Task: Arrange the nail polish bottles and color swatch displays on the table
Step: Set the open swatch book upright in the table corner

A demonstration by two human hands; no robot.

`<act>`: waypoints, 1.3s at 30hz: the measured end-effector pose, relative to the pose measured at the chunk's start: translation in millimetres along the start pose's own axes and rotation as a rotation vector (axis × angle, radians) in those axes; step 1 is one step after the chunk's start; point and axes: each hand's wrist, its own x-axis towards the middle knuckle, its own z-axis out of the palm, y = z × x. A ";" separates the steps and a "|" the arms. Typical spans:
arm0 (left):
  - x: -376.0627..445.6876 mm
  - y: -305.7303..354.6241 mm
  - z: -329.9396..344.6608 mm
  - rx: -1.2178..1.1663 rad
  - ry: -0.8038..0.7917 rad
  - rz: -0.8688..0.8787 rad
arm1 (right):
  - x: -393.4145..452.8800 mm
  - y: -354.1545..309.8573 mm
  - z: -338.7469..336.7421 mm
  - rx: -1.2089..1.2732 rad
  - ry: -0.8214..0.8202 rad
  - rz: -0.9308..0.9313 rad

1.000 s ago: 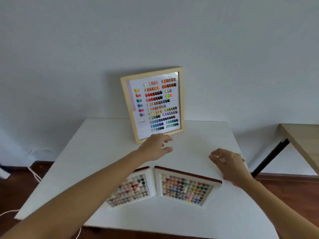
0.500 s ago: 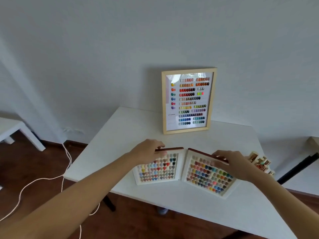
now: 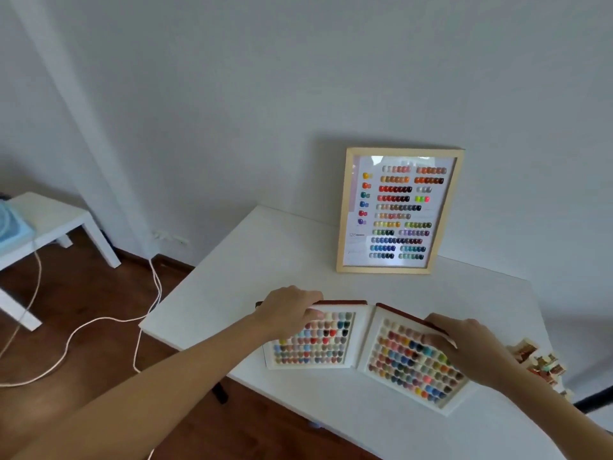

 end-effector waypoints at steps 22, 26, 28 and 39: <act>-24.6 -165.4 -73.5 -0.011 0.278 -0.447 | 233.7 -150.3 -18.7 0.042 0.046 -0.397; -12.1 -213.1 -84.0 -0.023 0.293 -0.496 | 282.0 -183.5 -15.6 0.030 0.035 -0.404; -5.0 -231.9 -87.6 -0.029 0.298 -0.508 | 304.6 -196.7 -14.8 0.015 0.040 -0.408; 31.3 -301.5 -101.3 -0.033 0.299 -0.577 | 403.3 -246.9 -1.8 -0.004 0.035 -0.342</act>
